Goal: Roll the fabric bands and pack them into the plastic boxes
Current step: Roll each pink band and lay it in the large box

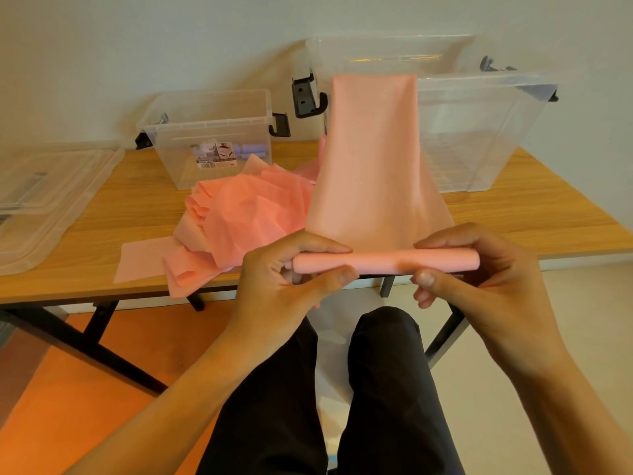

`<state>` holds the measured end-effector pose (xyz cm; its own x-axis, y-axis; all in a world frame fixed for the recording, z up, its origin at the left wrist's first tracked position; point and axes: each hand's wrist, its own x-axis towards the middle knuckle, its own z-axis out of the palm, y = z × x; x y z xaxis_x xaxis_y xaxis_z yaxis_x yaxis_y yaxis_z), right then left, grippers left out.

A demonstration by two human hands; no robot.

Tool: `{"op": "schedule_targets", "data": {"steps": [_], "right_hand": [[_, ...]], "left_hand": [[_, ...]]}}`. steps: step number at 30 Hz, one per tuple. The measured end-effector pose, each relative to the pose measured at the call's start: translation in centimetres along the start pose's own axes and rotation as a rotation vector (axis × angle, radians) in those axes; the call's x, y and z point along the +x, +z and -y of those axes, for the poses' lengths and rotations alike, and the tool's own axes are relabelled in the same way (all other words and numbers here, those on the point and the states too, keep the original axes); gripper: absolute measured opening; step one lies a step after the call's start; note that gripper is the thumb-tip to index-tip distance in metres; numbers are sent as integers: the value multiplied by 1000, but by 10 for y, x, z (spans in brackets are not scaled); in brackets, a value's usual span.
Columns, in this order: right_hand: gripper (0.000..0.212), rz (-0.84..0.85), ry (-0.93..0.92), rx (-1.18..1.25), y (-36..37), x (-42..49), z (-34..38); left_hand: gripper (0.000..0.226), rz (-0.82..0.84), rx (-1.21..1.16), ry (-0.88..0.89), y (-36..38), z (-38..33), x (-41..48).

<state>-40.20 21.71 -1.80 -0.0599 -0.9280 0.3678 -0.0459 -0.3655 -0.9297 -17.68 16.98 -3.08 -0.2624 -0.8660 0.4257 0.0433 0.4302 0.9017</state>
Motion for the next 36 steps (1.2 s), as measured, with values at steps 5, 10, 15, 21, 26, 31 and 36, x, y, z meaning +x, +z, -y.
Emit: {"op": "schedule_targets", "data": {"steps": [5, 10, 15, 21, 26, 31, 36], "right_hand": [[22, 2, 19, -15, -4, -1, 0], [17, -31, -5, -47, -4, -1, 3], [25, -14, -24, -22, -3, 2, 3], [26, -51, 3, -49, -2, 3, 0], [25, -79, -16, -43, -1, 2, 0], [34, -75, -2, -30, -1, 2, -1], [23, -31, -4, -8, -2, 1, -3]], "left_hand": [[13, 22, -23, -54, 1, 0, -1], [23, 33, -26, -19, 2, 1, 1], [17, 22, -57, -33, 5, 1, 2], [13, 21, -75, -44, 6, -2, 1], [21, 4, -58, -12, 7, -4, 3], [18, -15, -52, -25, 7, -5, 1], [11, -24, -85, -59, 7, -5, 1]]}}
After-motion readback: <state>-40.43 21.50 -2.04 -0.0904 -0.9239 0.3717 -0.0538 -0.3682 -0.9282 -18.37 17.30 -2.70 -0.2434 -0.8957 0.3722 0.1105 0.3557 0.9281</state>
